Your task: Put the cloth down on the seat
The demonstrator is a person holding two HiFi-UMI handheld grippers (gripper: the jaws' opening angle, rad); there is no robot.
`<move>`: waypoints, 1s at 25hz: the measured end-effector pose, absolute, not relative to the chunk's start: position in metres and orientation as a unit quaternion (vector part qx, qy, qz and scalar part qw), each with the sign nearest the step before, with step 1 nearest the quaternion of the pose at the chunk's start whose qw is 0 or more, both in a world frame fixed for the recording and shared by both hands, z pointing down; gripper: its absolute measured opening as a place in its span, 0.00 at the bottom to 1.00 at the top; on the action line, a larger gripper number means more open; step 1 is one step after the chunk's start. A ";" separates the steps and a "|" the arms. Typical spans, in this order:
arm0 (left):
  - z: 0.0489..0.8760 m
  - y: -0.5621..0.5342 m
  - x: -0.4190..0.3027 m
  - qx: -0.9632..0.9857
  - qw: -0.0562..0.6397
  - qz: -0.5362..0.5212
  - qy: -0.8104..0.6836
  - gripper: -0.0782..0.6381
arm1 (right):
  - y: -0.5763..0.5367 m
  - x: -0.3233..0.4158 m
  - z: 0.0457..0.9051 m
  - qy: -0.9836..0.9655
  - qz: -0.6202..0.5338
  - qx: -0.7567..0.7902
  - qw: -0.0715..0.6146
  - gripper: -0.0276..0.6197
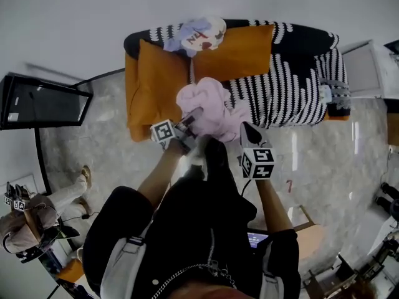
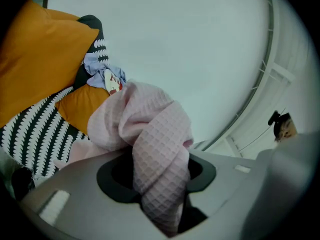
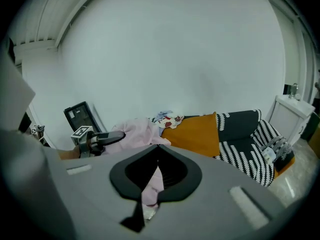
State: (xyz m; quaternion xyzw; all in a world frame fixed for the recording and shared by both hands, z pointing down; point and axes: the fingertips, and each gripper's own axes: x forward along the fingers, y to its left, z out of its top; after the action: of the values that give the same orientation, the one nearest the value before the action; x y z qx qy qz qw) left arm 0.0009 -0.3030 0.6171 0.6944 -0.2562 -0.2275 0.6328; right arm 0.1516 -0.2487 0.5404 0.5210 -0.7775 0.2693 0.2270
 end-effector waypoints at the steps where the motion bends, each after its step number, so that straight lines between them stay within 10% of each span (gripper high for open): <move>1: 0.622 -0.308 0.003 0.690 0.636 -0.227 -0.260 0.38 | -0.252 0.154 0.544 -0.778 0.274 0.517 0.230 0.05; 25: 0.762 -0.419 0.053 0.632 0.680 -0.218 -0.303 0.38 | -0.337 0.191 0.680 -0.742 0.353 0.504 0.268 0.05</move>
State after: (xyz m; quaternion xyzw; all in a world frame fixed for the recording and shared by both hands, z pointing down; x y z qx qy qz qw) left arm 0.0531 -0.4194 0.7624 0.6319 -0.3025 -0.2179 0.6795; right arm 0.1906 -0.3365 0.6799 0.5042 -0.7415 0.3525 0.2677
